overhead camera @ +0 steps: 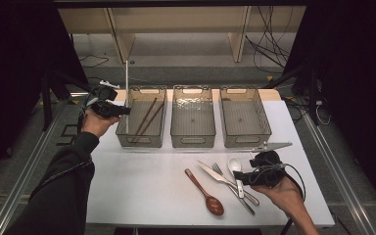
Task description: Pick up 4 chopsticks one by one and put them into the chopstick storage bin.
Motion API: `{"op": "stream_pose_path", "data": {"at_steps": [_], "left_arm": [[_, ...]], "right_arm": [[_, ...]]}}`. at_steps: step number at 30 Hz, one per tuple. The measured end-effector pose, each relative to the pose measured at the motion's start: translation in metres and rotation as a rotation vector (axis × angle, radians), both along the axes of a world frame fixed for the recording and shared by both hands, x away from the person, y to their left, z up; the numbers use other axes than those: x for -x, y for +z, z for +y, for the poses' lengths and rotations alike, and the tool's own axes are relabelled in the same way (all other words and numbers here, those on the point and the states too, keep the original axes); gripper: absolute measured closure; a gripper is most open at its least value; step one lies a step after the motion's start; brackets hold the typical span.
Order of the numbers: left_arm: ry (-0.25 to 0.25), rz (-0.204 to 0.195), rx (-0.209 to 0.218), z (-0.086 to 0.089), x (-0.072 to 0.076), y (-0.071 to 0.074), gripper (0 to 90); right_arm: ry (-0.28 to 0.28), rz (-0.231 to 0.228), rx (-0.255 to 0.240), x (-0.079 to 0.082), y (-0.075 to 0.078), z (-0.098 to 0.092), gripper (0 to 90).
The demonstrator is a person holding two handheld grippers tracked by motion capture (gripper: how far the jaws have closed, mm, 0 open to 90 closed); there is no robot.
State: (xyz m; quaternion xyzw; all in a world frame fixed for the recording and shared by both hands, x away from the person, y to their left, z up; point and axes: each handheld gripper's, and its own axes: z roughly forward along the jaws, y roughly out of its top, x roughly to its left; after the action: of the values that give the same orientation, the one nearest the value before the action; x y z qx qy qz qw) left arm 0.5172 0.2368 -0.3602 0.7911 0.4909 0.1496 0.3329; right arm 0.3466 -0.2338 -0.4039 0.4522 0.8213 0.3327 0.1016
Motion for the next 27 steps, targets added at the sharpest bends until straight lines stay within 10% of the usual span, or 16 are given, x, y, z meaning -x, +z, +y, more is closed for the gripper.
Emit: {"op": "stream_pose_path", "data": {"at_steps": [27], "left_arm": [[0.043, 0.11, -0.053, 0.005, -0.007, -0.04, 80.0]], "right_arm": [[0.011, -0.004, -0.002, 0.001, 0.001, 0.001, 25.2]]}}
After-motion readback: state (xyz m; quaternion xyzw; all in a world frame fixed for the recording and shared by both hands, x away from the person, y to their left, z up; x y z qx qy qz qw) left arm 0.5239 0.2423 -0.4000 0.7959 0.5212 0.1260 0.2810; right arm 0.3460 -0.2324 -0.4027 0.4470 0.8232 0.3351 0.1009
